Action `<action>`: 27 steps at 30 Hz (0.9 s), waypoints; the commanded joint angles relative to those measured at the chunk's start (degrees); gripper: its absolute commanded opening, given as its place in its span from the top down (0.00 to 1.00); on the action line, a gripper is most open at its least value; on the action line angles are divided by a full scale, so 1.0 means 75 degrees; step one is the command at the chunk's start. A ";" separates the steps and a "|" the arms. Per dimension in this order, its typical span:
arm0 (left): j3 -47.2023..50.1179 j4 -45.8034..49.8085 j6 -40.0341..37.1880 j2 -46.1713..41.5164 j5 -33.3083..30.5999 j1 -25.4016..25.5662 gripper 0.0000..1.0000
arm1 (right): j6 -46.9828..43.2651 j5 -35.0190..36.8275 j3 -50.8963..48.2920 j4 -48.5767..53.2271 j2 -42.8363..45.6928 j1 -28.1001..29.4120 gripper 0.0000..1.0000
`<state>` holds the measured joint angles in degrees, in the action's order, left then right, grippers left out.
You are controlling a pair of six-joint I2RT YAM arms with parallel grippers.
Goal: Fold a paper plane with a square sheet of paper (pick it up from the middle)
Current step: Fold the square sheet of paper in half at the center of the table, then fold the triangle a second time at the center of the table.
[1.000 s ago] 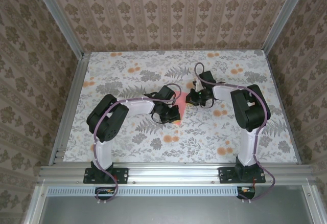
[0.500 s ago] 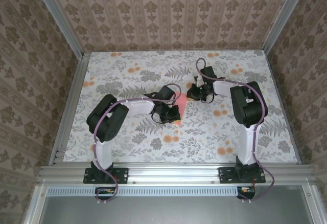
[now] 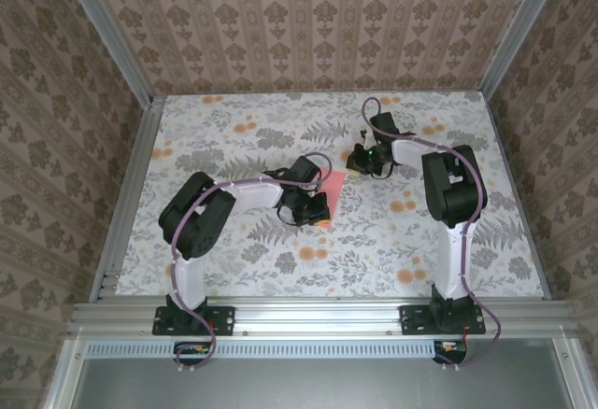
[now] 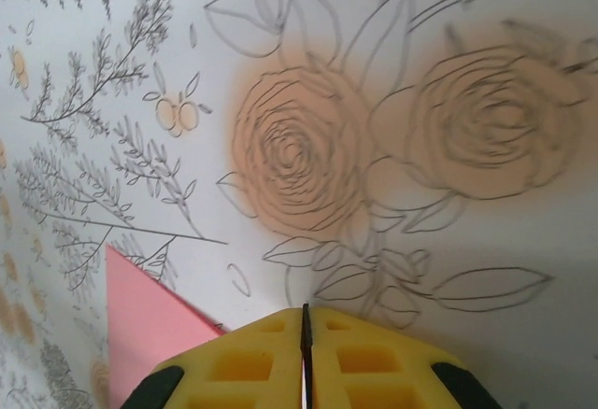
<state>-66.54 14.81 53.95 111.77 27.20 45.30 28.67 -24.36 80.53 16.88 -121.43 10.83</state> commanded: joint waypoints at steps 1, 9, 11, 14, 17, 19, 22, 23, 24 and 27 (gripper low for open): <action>-0.0205 0.0767 -0.0369 0.0118 -0.0145 0.0027 0.98 | -0.0008 0.0525 -0.0229 0.0122 0.0709 -0.0017 0.87; -0.0776 0.0967 -0.0985 -0.0764 -0.0491 -0.0236 0.82 | 0.0253 0.1211 -0.2175 -0.0027 0.2757 0.0422 0.66; -0.0691 0.0979 -0.1074 -0.1079 -0.0540 -0.0456 0.76 | 0.0380 0.1531 -0.2536 0.0094 0.3107 0.0669 0.62; -0.0338 0.0972 -0.1117 -0.1549 -0.0645 -0.0887 0.64 | 0.0551 0.1889 -0.2791 0.0248 0.3323 0.1194 0.59; 0.0214 0.0792 -0.1039 -0.1953 -0.0698 -0.1352 0.54 | 0.0661 0.2112 -0.2784 0.0281 0.3235 0.1717 0.57; 0.0679 0.0509 -0.0906 -0.2160 -0.0535 -0.1683 0.50 | 0.0762 0.2225 -0.2643 0.0305 0.3002 0.1960 0.57; 0.1060 0.0358 -0.0848 -0.2337 -0.0318 -0.2009 0.45 | 0.0760 0.2275 -0.2276 0.0370 0.2520 0.2200 0.57; 0.1126 0.0361 -0.0874 -0.2372 -0.0243 -0.2063 0.45 | 0.0716 0.2340 -0.2124 0.0423 0.2359 0.2261 0.57; 0.1173 0.0367 -0.0886 -0.2383 -0.0180 -0.2078 0.44 | 0.0676 0.2361 -0.1995 0.0475 0.2230 0.2304 0.57; 0.1261 0.0366 -0.0872 -0.2354 0.0018 -0.2091 0.42 | 0.0557 0.2371 -0.1589 0.0575 0.1821 0.2416 0.57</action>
<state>-57.25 17.98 47.13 95.04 24.53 29.50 33.21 -8.84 65.54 18.68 -105.78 28.34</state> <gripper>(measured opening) 0.579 0.425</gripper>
